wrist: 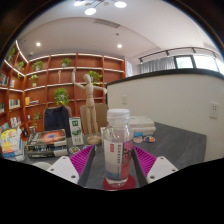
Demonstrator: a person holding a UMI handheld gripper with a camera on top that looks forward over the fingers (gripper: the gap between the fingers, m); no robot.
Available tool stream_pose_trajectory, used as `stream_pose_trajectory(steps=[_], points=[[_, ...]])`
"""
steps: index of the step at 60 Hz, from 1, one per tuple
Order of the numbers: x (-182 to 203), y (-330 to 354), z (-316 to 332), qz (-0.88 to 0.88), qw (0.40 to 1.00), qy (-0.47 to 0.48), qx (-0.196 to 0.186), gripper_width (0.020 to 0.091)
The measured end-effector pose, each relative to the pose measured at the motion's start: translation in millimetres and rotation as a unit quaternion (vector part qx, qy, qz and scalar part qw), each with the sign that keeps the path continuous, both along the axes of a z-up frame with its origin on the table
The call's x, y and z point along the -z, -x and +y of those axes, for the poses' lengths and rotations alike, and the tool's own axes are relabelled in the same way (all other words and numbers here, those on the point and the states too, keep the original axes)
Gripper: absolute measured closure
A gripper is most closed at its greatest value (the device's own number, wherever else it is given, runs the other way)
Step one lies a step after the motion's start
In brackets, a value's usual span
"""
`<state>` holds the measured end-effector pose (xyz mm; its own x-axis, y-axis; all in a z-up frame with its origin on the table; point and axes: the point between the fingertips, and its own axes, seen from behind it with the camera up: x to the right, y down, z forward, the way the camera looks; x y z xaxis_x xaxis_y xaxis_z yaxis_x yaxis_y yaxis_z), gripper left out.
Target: Pour water
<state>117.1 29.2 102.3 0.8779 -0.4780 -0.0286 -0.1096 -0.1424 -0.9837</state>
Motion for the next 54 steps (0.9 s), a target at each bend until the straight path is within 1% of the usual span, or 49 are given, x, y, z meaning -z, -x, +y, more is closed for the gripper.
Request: stream_pose_trajectory(steps=[1, 4, 10, 15, 22, 28, 39, 54], points=[[-1, 3, -1, 0.006, 1.000, -0.006, -0.005, 0.0328], [-6, 14, -3, 0.027, 0.999, -0.023, -0.022, 0.0308], [-11, 26, -21, 0.047, 0.997, -0.038, -0.040, 0.0277], [-22, 43, -44, 0.056, 0.995, -0.051, -0.059, 0.0277], [-39, 75, -73, 0.070, 0.991, -0.058, -0.101, 0.0280], [-53, 101, -99, 0.052, 0.989, -0.053, -0.127, 0.0276], [-55, 147, -132, 0.007, 0.986, -0.005, -0.168, 0.0274], [-60, 201, -152, -0.005, 0.977, 0.005, -0.213, 0.0272]])
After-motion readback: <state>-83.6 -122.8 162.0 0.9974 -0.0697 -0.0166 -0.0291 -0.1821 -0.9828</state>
